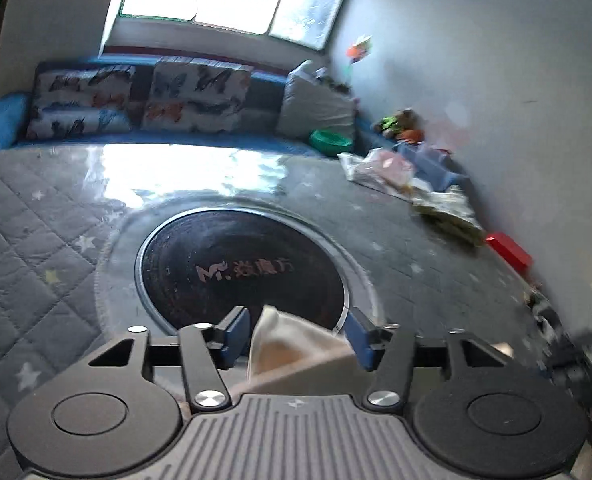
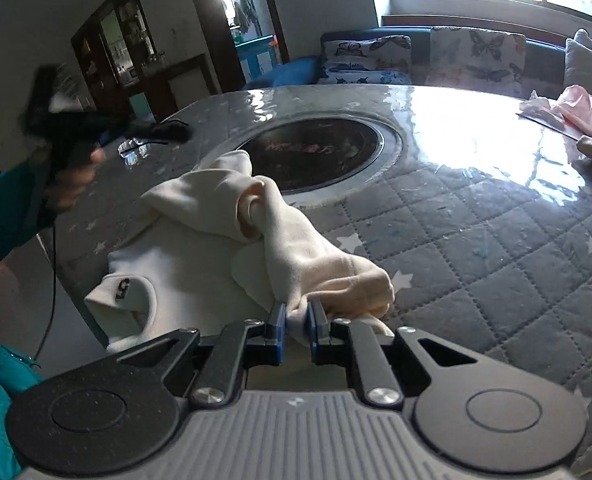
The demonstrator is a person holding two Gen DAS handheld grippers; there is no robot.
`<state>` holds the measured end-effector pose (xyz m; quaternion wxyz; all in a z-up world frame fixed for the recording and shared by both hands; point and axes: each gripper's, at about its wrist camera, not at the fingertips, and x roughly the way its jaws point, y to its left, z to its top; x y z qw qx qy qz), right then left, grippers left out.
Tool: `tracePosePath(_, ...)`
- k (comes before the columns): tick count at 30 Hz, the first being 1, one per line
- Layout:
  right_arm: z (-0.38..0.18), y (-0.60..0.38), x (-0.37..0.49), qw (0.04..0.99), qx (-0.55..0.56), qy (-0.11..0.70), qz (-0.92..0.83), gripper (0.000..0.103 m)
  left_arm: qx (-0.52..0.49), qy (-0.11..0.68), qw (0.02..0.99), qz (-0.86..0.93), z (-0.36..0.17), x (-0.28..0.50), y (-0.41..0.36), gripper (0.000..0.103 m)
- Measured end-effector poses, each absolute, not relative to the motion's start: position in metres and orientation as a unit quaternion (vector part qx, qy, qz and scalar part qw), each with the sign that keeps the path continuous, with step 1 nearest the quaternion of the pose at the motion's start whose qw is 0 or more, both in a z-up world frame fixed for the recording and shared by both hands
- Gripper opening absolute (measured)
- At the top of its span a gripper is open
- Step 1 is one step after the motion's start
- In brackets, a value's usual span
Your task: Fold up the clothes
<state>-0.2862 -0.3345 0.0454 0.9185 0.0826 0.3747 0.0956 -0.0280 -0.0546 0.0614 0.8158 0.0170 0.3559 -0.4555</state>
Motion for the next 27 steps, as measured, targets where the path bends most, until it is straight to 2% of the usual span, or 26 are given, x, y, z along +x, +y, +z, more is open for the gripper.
tracePosePath(2, 0.045, -0.334, -0.286, 0.919, 0.081, 0.374, 0.094, 0.011, 0.030, 0.371, 0.818, -0.438, 0.053, -0.016, -0.074, 0.075)
tracePosePath(5, 0.046, -0.335, -0.286, 0.920, 0.082, 0.372, 0.089, 0.011, 0.034, 0.404, 0.799, -0.443, 0.038, -0.004, -0.092, 0.071)
tracePosePath(6, 0.046, -0.335, -0.286, 0.921, 0.083, 0.371, 0.087, 0.010, 0.038, 0.414, 0.792, -0.447, 0.034, -0.003, -0.095, 0.052)
tracePosePath(7, 0.047, -0.335, -0.287, 0.922, 0.082, 0.368, 0.085, 0.010, 0.042, 0.420, 0.787, -0.450, 0.030, -0.003, -0.097, 0.039)
tracePosePath(8, 0.047, -0.335, -0.287, 0.923, 0.082, 0.366, 0.083, 0.010, 0.045, 0.424, 0.784, -0.451, 0.027, -0.004, -0.099, 0.020)
tracePosePath(9, 0.048, -0.335, -0.287, 0.924, 0.083, 0.365, 0.080, 0.010, 0.049, 0.429, 0.780, -0.452, 0.023, -0.005, -0.100, 0.017)
tracePosePath(17, 0.053, -0.337, -0.292, 0.928, 0.082, 0.357, 0.068, 0.010, -0.025, 0.317, 0.767, -0.557, 0.074, -0.050, -0.038, 0.013)
tracePosePath(21, 0.051, -0.336, -0.296, 0.927, 0.073, 0.361, 0.066, 0.011, 0.029, 0.288, 0.735, -0.613, 0.074, -0.099, -0.005, 0.013)
tracePosePath(27, 0.051, -0.332, -0.299, 0.923, 0.059, 0.371, 0.083, 0.011, 0.149, 0.307, 0.705, -0.622, 0.038, -0.149, 0.014, 0.014)
